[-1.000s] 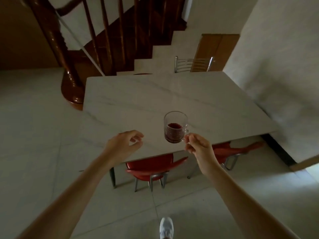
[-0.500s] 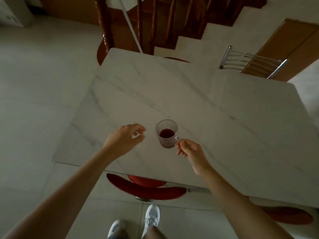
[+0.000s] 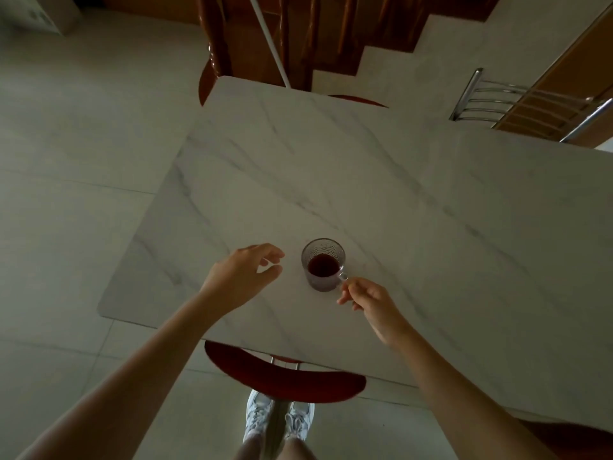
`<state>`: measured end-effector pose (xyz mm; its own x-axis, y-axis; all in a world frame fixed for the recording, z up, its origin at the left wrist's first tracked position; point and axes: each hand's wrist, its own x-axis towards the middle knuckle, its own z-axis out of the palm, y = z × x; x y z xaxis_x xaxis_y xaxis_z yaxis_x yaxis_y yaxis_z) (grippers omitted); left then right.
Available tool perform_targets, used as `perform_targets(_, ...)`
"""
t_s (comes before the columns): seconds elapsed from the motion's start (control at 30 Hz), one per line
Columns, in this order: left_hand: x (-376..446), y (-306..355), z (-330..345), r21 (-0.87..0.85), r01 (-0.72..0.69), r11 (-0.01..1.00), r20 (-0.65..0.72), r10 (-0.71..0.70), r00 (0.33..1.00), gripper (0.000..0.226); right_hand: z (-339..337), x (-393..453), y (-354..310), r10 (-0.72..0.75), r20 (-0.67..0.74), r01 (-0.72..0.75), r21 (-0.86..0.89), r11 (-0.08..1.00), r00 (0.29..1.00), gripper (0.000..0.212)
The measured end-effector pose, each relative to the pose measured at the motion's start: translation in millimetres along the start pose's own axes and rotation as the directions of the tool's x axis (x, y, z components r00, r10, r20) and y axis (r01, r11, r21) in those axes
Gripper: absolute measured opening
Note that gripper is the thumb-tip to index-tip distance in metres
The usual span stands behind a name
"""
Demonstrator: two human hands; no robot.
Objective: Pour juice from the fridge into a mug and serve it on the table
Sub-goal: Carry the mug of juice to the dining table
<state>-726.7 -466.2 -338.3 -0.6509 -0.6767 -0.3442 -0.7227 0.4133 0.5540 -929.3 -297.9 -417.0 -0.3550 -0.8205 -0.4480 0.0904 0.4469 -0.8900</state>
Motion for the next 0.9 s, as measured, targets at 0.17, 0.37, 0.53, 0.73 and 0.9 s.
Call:
perform_targets(0.17, -1, -3, 3, -0.005, 0.002, 1.0, 0.002, -0.002, 1.0, 0.023, -2, 0, 5, 0.027, 0.019, -0.027, 0.021, 0.999, 0.999, 0.023)
perform_targets(0.37, -10, -3, 6, 0.013, -0.014, 1.0, 0.015, 0.014, 1.0, 0.025, -5, -3, 7, 0.066, -0.072, -0.063, 0.04, 0.997, 0.995, 0.018)
perform_targets(0.53, -22, -3, 4, 0.024, -0.039, 0.999, 0.018, 0.039, 0.999, 0.026, -2, -5, 4, 0.087, -0.168, -0.099, -0.058, 0.993, 0.982, 0.021)
perform_targets(0.73, -42, -1, -4, 0.032, -0.082, 0.996, 0.015, 0.081, 0.997, 0.025, 4, -6, -11, 0.127, -0.21, -0.163, -0.164, 0.973, 0.969, 0.045)
perform_targets(0.9, -59, 10, -17, 0.041, -0.118, 0.992, 0.03, 0.117, 0.993, 0.023, 0, -29, -37, 0.102, -0.271, -0.179, -0.279, 0.943, 0.957, 0.041)
